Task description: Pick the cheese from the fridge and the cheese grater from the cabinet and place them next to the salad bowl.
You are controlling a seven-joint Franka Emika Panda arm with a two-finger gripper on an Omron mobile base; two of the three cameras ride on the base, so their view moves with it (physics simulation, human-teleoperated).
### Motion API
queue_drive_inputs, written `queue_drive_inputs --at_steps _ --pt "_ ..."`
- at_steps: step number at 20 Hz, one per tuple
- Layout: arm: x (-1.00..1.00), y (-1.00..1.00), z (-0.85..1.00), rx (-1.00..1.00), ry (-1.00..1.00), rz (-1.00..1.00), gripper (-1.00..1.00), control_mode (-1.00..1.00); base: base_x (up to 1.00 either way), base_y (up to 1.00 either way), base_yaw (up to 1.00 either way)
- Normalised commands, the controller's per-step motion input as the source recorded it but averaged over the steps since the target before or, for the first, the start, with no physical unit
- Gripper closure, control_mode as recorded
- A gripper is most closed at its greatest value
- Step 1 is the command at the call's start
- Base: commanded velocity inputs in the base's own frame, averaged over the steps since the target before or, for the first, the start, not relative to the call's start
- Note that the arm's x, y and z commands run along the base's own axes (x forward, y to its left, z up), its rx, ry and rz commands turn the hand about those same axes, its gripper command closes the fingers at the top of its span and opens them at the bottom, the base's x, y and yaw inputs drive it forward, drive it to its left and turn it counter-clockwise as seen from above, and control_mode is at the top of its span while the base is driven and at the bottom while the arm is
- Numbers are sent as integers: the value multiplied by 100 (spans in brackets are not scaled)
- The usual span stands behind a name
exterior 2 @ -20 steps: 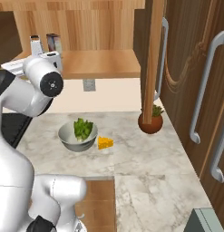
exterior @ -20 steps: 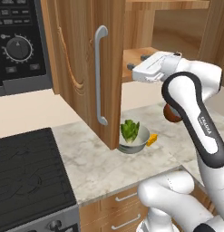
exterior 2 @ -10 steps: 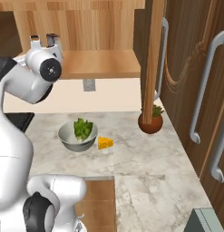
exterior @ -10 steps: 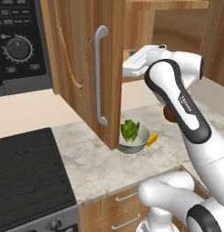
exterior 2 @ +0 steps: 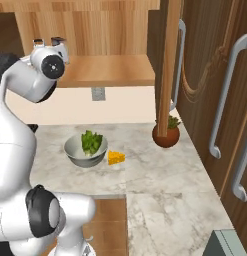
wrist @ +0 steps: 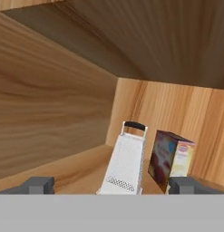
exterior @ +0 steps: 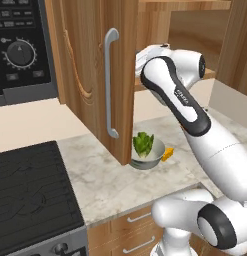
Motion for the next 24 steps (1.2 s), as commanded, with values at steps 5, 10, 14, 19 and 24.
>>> queue_drive_inputs --at_steps 5,10,14,19,24 --pt "63 14 -5 0 0 -2 -100 -100 0 0 0" --pt "57 18 -1 0 0 -1 -100 -100 0 0 0" --pt "41 15 0 0 0 -2 -100 -100 0 0 0" --pt "33 14 0 0 0 -2 -100 -100 0 0 0" --pt "28 1 0 0 0 0 -100 -100 0 0 0"
